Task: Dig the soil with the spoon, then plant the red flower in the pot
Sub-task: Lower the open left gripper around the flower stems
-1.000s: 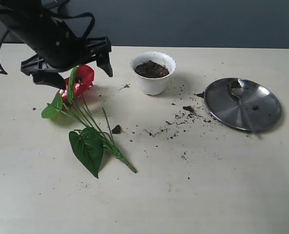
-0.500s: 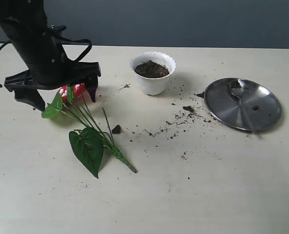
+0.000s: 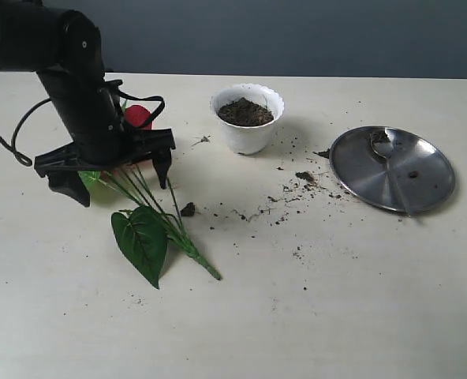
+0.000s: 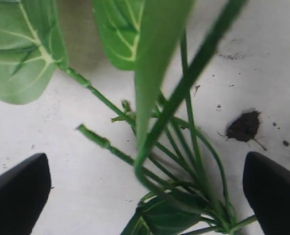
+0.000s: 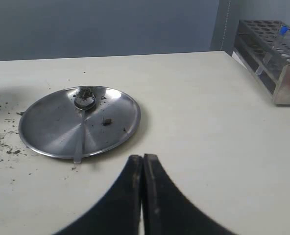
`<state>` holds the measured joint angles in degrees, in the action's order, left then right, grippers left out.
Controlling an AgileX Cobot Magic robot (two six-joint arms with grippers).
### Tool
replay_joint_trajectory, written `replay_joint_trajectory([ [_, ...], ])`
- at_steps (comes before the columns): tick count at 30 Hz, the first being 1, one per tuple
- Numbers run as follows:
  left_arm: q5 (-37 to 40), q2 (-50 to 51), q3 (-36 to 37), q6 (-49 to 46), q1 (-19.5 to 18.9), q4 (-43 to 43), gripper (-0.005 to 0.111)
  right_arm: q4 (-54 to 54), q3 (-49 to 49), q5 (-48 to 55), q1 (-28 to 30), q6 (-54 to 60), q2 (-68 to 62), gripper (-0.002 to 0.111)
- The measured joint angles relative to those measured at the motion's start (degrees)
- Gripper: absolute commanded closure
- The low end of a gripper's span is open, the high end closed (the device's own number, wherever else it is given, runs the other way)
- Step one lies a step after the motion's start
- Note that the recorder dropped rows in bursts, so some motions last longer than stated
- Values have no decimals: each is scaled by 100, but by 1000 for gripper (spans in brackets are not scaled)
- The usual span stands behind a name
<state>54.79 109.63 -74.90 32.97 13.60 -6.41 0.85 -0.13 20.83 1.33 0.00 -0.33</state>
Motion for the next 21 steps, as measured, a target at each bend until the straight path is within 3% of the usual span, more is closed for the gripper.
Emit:
replay_joint_trajectory([
  [9,-651,85,0,144,0,-487,4,0,0,0,0,0,0,108],
  [21,-1111,164,0,839,0,131,4,0,0,0,0,0,0,108],
])
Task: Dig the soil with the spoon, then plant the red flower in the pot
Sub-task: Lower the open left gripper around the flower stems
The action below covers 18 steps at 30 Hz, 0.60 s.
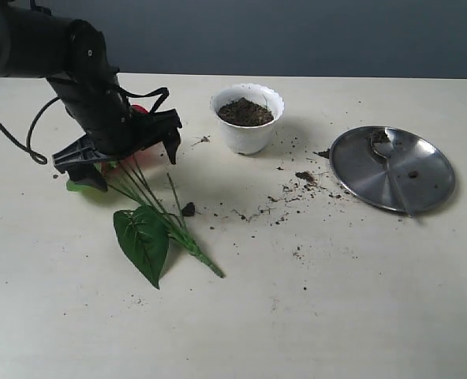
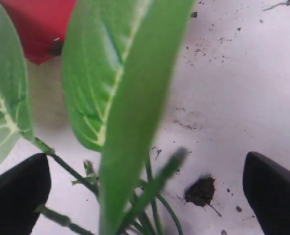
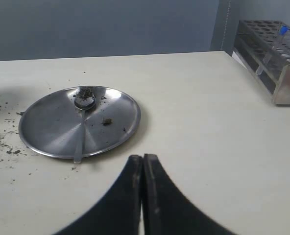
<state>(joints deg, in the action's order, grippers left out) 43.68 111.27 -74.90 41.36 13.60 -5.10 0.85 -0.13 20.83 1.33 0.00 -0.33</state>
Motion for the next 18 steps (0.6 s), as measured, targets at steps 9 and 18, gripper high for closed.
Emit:
replay_joint_trajectory([
  [9,296,537,0,104,0,2,4,0,0,0,0,0,0,108],
  [18,-145,564,0,275,0,181,4,0,0,0,0,0,0,108],
])
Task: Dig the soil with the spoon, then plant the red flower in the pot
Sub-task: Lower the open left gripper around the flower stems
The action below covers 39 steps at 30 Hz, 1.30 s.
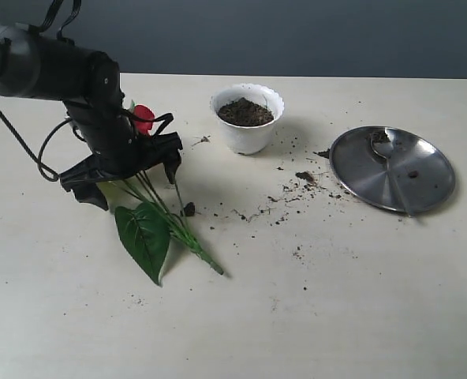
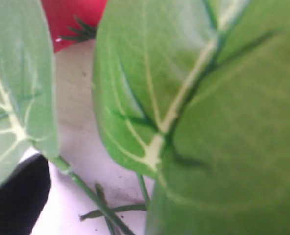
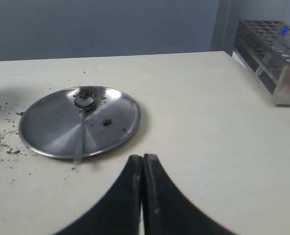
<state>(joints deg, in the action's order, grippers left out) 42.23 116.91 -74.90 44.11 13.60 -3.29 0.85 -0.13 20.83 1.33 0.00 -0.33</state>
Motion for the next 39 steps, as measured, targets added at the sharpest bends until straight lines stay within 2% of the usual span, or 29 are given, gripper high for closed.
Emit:
replay_joint_trajectory([
  [12,226,220,-69,64,0,211,4,0,0,0,0,0,0,108],
  [34,398,351,-146,-387,-44,-216,5,0,0,0,0,0,0,108],
  [37,398,351,-146,-409,-44,-239,15,0,0,0,0,0,0,108],
  [39,425,361,-146,-409,-44,-254,34,0,0,0,0,0,0,108],
])
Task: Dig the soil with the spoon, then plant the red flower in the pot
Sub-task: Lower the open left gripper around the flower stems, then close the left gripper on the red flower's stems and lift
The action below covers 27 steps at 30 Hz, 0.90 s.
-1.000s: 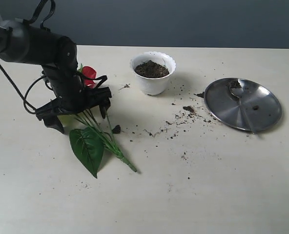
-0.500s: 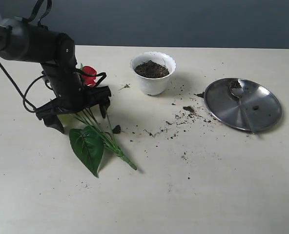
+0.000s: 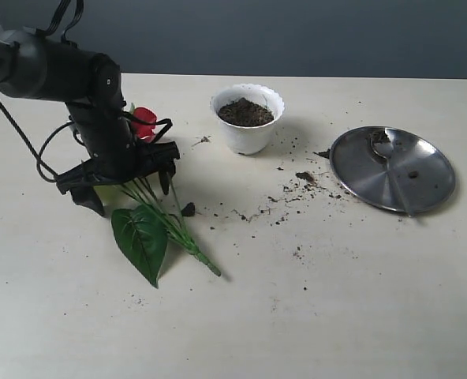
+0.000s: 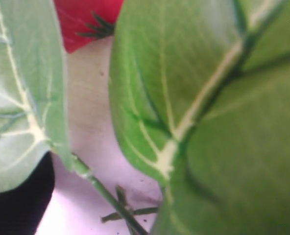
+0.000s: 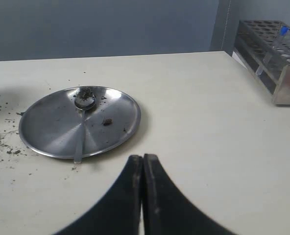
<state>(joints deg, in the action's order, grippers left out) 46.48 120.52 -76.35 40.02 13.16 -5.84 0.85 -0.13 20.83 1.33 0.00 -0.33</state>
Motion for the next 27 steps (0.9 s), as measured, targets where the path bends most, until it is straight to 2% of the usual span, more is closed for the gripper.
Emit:
replay_joint_trajectory([
  [5,183,12,0,39,0,-368,89,0,0,0,0,0,0,108],
  [7,198,23,0,-21,0,-517,107,0,0,0,0,0,0,108],
  [18,134,23,10,-553,0,-686,106,0,0,0,0,0,0,108],
  [27,124,23,10,-558,11,-497,106,0,0,0,0,0,0,108],
])
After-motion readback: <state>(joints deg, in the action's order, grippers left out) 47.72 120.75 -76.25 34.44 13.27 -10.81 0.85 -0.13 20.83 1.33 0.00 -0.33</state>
